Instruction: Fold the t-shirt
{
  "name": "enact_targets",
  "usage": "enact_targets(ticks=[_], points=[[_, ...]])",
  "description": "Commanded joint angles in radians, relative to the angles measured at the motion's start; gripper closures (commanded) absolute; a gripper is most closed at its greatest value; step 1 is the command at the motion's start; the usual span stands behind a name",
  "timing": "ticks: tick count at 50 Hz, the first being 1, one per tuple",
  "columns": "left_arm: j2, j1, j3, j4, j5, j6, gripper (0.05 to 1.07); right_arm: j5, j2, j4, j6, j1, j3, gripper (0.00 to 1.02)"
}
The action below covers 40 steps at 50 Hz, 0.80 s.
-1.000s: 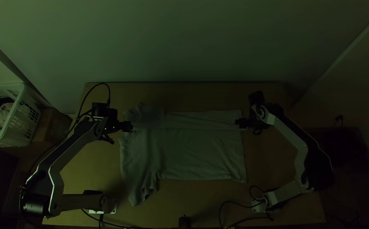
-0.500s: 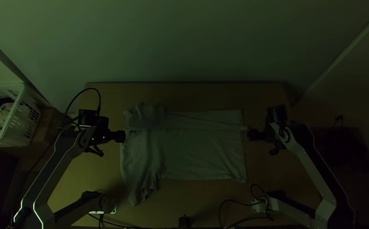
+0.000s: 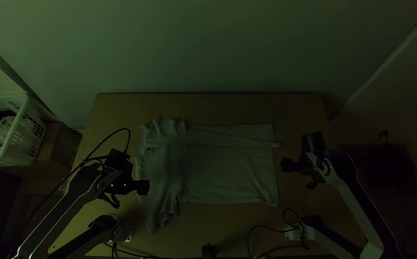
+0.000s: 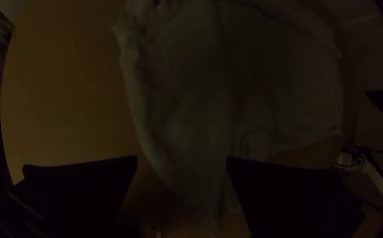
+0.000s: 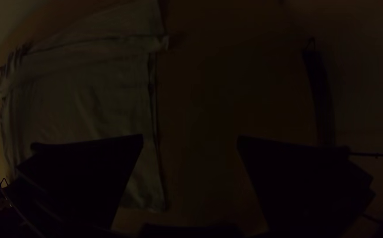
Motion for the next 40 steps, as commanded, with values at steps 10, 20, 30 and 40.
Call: enact_targets(ticks=[10,20,30,40], points=[[-0.008,-0.033,-0.127,-0.003,-0.016,-0.117,0.1,-0.041,0.039,-0.078,0.066,0.056,-0.015,0.06],[0.048,-0.089,-0.17,0.031,-0.016,-0.099,0.11,-0.053,0.043,-0.09,0.07,0.059,-0.018,0.07],[0.16,-0.126,-0.185,0.085,-0.028,-0.088,0.11,-0.107,0.031,-0.11,0.057,0.07,-0.021,0.06],[0.275,-0.165,-0.173,0.112,-0.05,-0.069,0.19,-0.127,0.031,-0.118,0.052,0.07,-0.029,0.07]])
